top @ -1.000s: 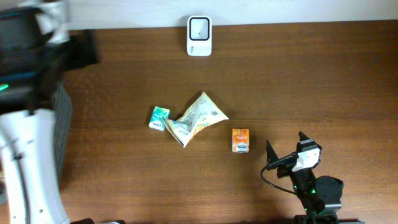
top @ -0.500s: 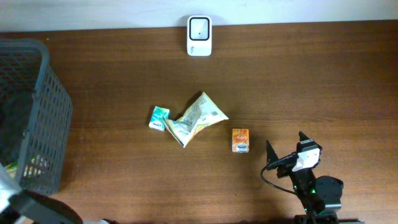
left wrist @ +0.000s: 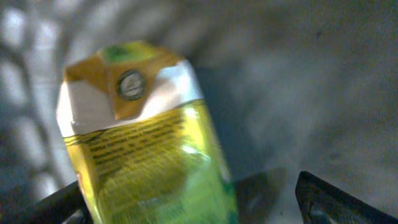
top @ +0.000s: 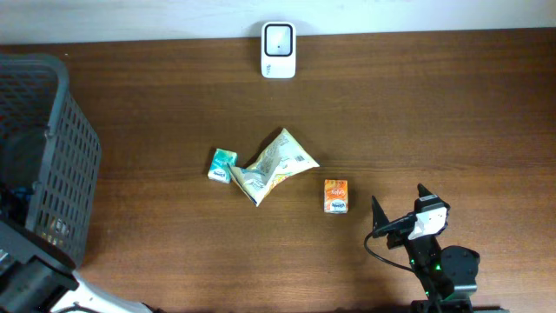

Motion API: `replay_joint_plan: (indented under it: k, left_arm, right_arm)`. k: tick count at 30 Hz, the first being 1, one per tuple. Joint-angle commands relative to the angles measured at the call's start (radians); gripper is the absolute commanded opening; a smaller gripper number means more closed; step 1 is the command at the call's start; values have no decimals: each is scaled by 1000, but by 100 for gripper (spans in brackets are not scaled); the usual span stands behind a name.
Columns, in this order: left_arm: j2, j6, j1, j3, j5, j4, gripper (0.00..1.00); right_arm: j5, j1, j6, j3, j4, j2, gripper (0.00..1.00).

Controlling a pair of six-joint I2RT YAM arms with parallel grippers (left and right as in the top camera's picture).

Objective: Scan the item barcode
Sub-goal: 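Grasp the yellow green-tea carton in the basket with the left gripper, then place the yellow carton on the table left of the green box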

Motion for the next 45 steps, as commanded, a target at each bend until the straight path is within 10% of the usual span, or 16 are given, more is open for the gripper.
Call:
replay_joint_plan:
  k: [1,11,30,45]
  left_arm:
    - [45,-13,4,-11,11,0,75]
    - [47,-13,3,82,98,-25,51]
    - [-200,120,-43,635,428,-267,53]
    - [-285,209,-809,448,278,-345,57]
  right_arm:
    - [2,7,7,-5,-4,-4,99]
    - [2,7,7,-5,-4,-4,99]
    - [2,7,7,-5,-4,-4,99]
    - [2,7,7,-5,-4,-4,99]
